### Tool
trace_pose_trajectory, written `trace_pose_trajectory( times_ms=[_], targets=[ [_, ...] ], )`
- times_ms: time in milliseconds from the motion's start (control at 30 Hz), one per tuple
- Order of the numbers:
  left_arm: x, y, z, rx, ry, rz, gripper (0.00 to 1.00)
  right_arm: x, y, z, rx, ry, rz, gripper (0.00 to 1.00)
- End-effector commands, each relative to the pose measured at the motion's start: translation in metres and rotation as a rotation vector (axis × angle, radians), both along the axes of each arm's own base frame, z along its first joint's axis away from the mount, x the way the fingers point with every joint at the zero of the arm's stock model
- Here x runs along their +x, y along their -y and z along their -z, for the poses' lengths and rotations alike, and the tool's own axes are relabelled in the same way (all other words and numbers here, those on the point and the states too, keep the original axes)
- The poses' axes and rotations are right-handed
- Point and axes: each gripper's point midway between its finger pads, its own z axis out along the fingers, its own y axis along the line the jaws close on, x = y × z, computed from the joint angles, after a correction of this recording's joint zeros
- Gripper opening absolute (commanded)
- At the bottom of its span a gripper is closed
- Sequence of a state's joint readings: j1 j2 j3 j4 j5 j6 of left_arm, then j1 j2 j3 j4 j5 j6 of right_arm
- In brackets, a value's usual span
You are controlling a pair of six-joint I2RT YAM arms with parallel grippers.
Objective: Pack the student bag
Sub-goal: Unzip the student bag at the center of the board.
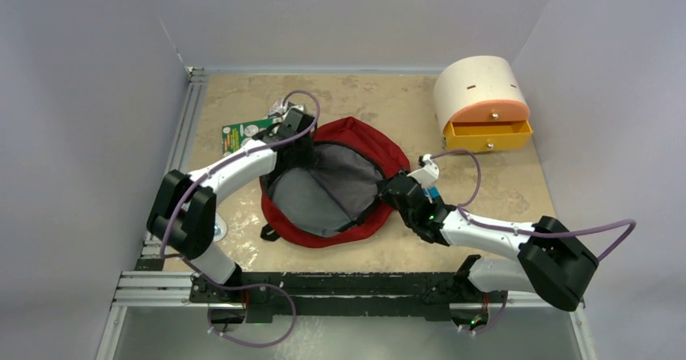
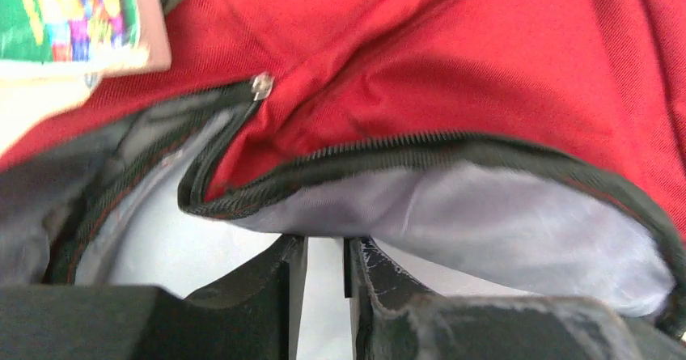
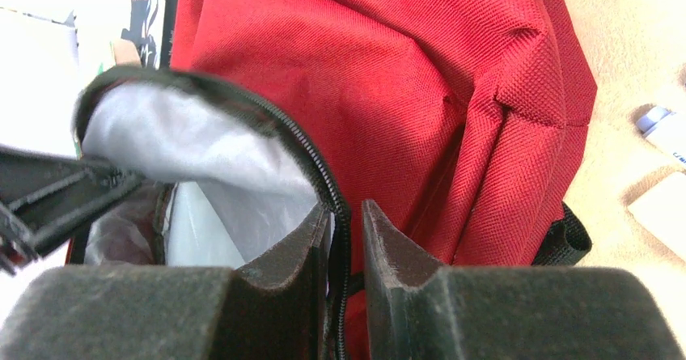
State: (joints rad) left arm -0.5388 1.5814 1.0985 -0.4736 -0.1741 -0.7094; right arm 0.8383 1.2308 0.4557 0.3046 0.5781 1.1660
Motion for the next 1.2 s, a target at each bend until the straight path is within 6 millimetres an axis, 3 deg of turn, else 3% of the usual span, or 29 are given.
trace_pose_trajectory(
  times_ms=[0,133,267,500,700,800,900,1167],
  targets=[
    [0.055,0.021,-0.032,-0.040,0.140,0.054,0.21,0.004,0.005,-0.010,0.019,0.038,0.029,0.22],
    [0.079,0.027,-0.027,-0.032,0.145,0.076,0.20,0.001,0.007,-0.006,0.018,0.028,0.029,0.22],
    [0.092,0.028,0.000,0.002,0.107,0.091,0.17,-0.002,0.009,-0.003,0.026,0.020,0.031,0.23],
    [0.090,0.025,0.050,0.034,0.026,0.099,0.12,-0.004,0.010,-0.005,0.034,0.020,0.030,0.23],
    [0.089,0.023,0.065,0.044,-0.003,0.100,0.09,-0.002,0.014,-0.022,0.028,0.053,0.037,0.26],
    [0.092,0.024,0.051,0.032,0.025,0.104,0.09,-0.001,0.019,-0.038,0.020,0.083,0.052,0.29],
    [0.099,0.029,0.025,0.011,0.078,0.118,0.11,0.001,0.024,-0.056,0.011,0.116,0.063,0.33],
    [0.112,0.058,-0.074,-0.107,0.240,0.259,0.35,0.000,0.013,-0.099,-0.021,0.205,-0.057,0.39]
  ],
)
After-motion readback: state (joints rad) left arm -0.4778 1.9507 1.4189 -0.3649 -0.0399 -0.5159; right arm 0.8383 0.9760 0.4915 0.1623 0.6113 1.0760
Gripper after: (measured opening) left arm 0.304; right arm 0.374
